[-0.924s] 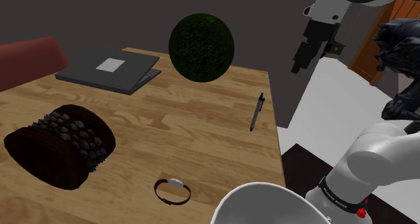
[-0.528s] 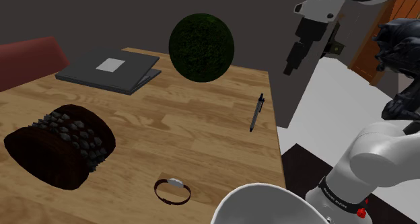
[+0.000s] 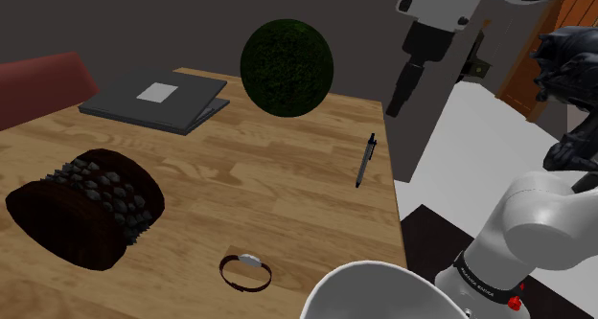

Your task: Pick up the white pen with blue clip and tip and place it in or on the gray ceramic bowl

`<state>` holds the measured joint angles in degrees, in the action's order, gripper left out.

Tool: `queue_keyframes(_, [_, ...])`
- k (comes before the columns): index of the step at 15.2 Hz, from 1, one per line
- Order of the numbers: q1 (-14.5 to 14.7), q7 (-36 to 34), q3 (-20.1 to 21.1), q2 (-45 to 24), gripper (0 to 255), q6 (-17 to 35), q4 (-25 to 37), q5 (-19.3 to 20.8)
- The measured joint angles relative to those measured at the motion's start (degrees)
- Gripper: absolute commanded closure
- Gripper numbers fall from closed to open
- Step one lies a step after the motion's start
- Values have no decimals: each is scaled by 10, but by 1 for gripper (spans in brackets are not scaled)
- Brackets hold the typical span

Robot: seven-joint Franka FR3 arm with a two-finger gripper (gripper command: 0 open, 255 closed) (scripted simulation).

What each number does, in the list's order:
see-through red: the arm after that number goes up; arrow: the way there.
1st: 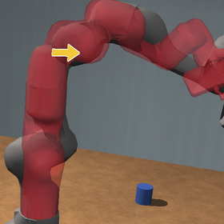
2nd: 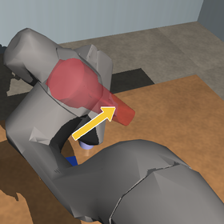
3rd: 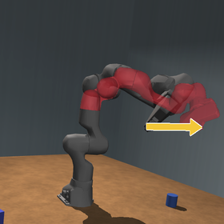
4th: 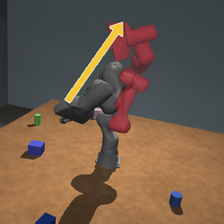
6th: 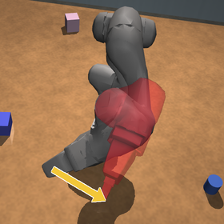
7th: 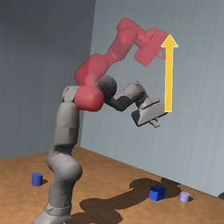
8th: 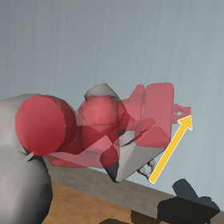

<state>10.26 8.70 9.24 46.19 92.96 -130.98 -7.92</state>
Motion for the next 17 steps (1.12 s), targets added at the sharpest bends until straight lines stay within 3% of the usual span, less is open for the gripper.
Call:
queue_keyframes(7, [54, 3, 63, -9, 0, 24, 15, -36])
queue_keyframes(17, [60, 8, 76, -9, 0, 82, -41, -45])
